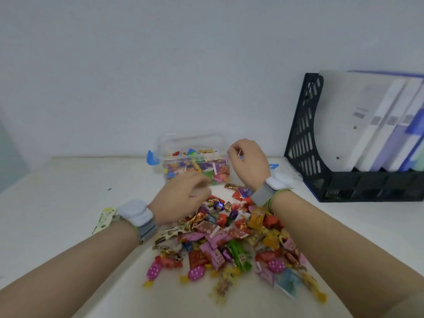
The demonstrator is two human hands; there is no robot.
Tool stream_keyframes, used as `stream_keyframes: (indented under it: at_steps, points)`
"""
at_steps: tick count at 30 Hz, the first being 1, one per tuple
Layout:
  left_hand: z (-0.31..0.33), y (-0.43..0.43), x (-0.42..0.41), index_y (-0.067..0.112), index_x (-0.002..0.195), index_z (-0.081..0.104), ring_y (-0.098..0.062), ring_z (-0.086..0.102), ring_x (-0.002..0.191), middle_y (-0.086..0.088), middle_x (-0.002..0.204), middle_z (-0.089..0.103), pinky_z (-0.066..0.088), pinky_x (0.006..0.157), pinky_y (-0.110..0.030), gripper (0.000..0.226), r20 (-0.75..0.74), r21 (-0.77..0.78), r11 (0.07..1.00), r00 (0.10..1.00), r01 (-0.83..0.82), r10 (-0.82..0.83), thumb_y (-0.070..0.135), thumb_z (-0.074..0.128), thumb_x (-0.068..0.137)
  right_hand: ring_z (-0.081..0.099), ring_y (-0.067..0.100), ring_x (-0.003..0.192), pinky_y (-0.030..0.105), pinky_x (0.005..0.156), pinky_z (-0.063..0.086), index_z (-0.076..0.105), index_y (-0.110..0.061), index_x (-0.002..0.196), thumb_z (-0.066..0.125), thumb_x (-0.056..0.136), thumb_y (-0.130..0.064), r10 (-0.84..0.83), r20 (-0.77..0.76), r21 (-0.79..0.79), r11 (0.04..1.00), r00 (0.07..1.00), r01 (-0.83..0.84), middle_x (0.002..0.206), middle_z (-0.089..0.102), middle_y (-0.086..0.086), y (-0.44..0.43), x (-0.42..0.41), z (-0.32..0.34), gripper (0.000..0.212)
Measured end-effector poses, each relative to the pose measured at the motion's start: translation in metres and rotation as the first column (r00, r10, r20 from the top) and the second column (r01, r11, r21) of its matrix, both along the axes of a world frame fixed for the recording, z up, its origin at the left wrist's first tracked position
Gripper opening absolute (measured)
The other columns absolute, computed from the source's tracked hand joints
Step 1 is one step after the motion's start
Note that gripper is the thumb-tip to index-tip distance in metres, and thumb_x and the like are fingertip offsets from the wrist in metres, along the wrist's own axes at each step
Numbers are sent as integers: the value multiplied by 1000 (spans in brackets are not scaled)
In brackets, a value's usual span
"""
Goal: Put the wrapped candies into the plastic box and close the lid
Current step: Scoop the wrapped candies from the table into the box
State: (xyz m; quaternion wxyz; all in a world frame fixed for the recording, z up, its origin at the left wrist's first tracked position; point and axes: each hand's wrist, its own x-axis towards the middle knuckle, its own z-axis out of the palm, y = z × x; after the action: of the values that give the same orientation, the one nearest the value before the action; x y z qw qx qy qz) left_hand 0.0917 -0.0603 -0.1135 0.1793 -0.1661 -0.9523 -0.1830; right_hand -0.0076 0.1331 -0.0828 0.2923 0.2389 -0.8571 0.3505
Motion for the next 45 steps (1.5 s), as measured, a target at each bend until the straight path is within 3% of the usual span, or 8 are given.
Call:
stream_keyframes:
  at_steps: [3,12,19,23,29,35,40,45]
  points:
    - [-22,14,9,36,146,41,-11,36,138,11,150,40,31,114,-34,67,291,84,995,956,-54,28,73,38,90,51,22,107,36,90,43,68,-22,97,47,90,-48,-99,237,315,949,967,20,106,61,1,37,11,-23,34]
    - [-40,36,8,43,146,38,-14,30,139,13,149,41,24,111,-41,76,277,-41,989,949,-144,150,80,41,79,34,22,129,44,104,32,41,-42,136,39,76,-79,-231,416,535,844,880,-31,133,40,-2,54,39,-61,71]
    - [-39,34,-4,42,130,51,-16,42,127,8,132,52,37,102,-39,53,214,-99,984,963,-148,166,69,51,83,47,19,105,34,80,44,52,-40,118,43,68,-78,-195,403,481,876,894,-26,111,42,-3,38,32,-69,63]
    - [-38,37,-9,32,115,55,-18,55,103,7,107,57,44,81,-32,32,119,-53,989,983,-136,142,52,52,90,53,16,76,26,55,32,48,-37,93,39,68,-79,-201,374,439,898,906,18,91,51,-7,37,30,-68,50]
    - [-38,40,-16,27,115,49,-19,61,91,5,102,62,48,74,-35,26,55,-44,992,991,-120,122,46,47,99,54,18,68,24,47,26,51,-26,86,39,78,-70,-256,239,465,877,937,121,77,57,-6,36,25,-67,47]
    - [-15,42,-22,29,124,47,-22,64,86,6,101,65,46,65,-34,43,-124,16,989,981,-149,149,10,57,86,51,14,58,25,47,30,48,-27,72,39,72,-69,-271,174,208,950,947,234,62,53,-9,19,20,-46,43]
    - [36,35,-39,36,118,46,-20,64,83,8,95,67,50,69,-36,33,-285,211,972,945,-103,162,27,60,90,55,16,67,25,57,39,58,-26,73,50,69,-71,-338,239,-225,893,910,390,65,57,-9,-22,7,4,46]
    - [82,2,-87,31,111,48,-17,56,71,15,77,59,37,60,-30,21,-262,359,910,913,-209,313,47,49,97,46,15,56,27,54,30,42,-24,54,55,77,-65,-128,273,-466,849,953,248,51,43,-6,-64,-34,56,48]
